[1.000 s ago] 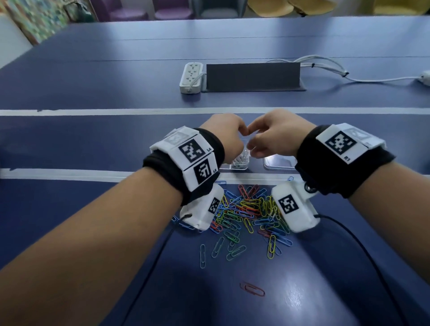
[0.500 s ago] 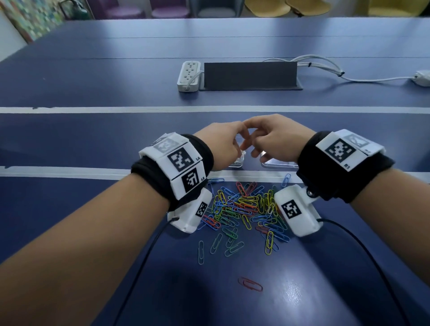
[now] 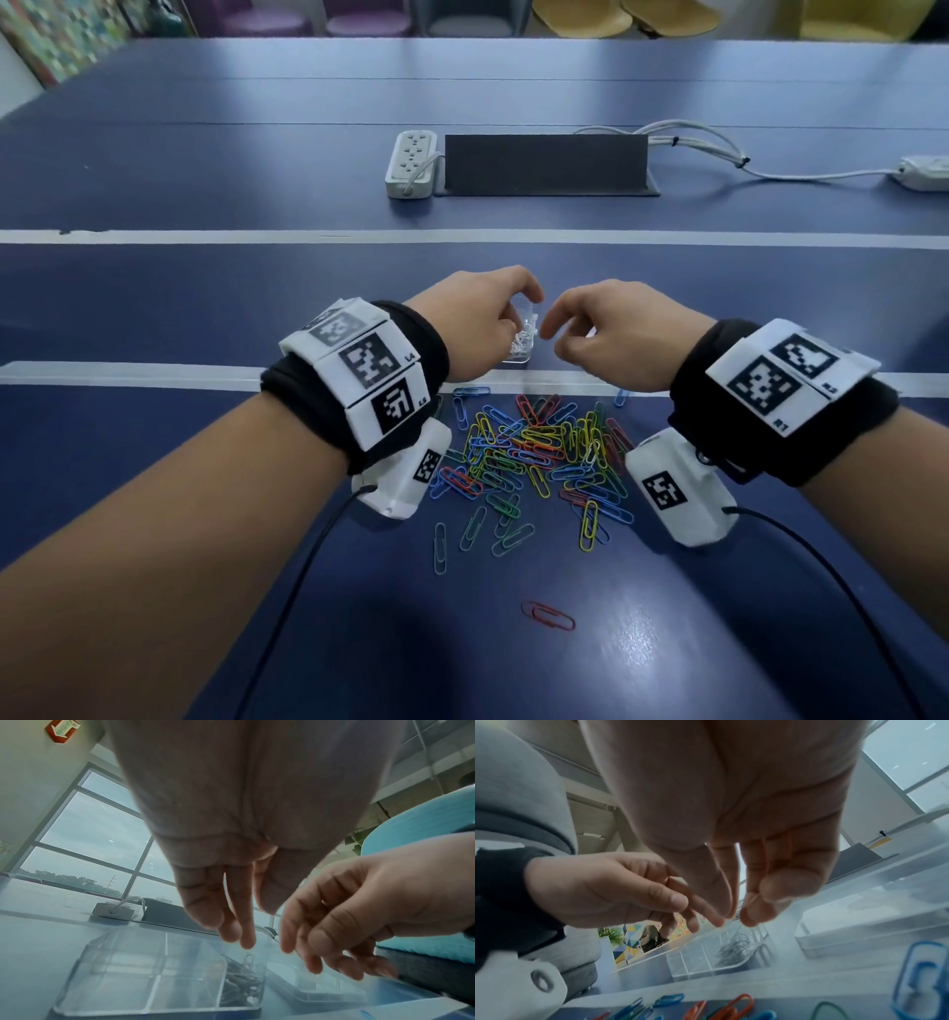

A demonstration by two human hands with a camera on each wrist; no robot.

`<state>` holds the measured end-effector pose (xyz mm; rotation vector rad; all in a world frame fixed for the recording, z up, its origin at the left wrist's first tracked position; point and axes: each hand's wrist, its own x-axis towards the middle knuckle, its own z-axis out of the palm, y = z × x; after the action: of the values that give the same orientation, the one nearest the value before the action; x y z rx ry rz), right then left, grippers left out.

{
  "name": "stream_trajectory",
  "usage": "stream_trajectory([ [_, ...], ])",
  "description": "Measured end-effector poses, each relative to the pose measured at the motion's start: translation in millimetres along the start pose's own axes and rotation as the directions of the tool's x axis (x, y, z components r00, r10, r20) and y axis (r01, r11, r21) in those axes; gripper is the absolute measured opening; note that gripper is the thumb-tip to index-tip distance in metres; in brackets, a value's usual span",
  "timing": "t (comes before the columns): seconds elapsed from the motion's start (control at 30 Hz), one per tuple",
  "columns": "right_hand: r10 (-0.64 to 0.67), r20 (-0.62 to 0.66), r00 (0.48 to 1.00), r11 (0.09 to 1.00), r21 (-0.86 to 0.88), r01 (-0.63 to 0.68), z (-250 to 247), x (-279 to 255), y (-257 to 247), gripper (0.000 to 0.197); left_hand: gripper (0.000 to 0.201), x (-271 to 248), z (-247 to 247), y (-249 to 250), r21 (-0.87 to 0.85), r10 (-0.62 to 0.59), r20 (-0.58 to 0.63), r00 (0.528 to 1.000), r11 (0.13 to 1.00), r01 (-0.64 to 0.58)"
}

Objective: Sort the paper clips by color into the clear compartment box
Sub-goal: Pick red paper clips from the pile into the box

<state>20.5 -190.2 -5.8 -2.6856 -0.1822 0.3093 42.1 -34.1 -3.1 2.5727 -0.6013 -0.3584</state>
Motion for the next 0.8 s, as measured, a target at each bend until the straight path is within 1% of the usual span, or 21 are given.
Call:
stream_trajectory([
  [0.1,-0.048,0.07,0.996,0.992,-0.115,0.056,0,-8,-5,0.018,0.028,-6,-1,0,0.034,0.059,-0.046,0.997,0.998,-0.057],
  [0.13,-0.051,0.103,0.993,0.983,-0.17,0.068,2,-10,-7,0.016,0.024,-8,0,0,0.079,0.075,-0.03,0.997,0.994,-0.072],
  [0.2,-0.061,0.151,0.987,0.963,-0.251,0.098,7,-11,-7,0.014,0.02,-11,3,2,0.186,0.093,0.044,0.995,0.978,-0.099],
  [0.27,-0.063,0.169,0.984,0.957,-0.27,0.107,13,-10,-6,0.012,0.021,-11,7,4,0.25,0.102,0.11,0.989,0.96,-0.127],
  [0.37,-0.063,0.169,0.984,0.953,-0.284,0.109,16,-11,-5,0.009,0.024,-9,15,5,0.308,0.105,0.166,0.98,0.939,-0.153],
  [0.5,-0.055,0.174,0.983,0.963,-0.251,0.098,10,-15,-3,0.004,0.017,-5,20,9,0.353,0.084,0.217,0.973,0.922,-0.159],
  [0.6,-0.049,0.184,0.982,0.98,-0.181,0.083,5,-17,2,0.012,0.011,-5,20,9,0.351,0.09,0.216,0.972,0.922,-0.164],
  [0.7,-0.048,0.185,0.982,0.989,-0.131,0.073,3,-18,6,0.01,0.011,-5,21,6,0.328,0.095,0.217,0.972,0.93,-0.164],
  [0.8,-0.042,0.182,0.982,0.995,-0.081,0.058,3,-18,10,0.005,0.015,-5,23,4,0.289,0.098,0.19,0.977,0.945,-0.151],
])
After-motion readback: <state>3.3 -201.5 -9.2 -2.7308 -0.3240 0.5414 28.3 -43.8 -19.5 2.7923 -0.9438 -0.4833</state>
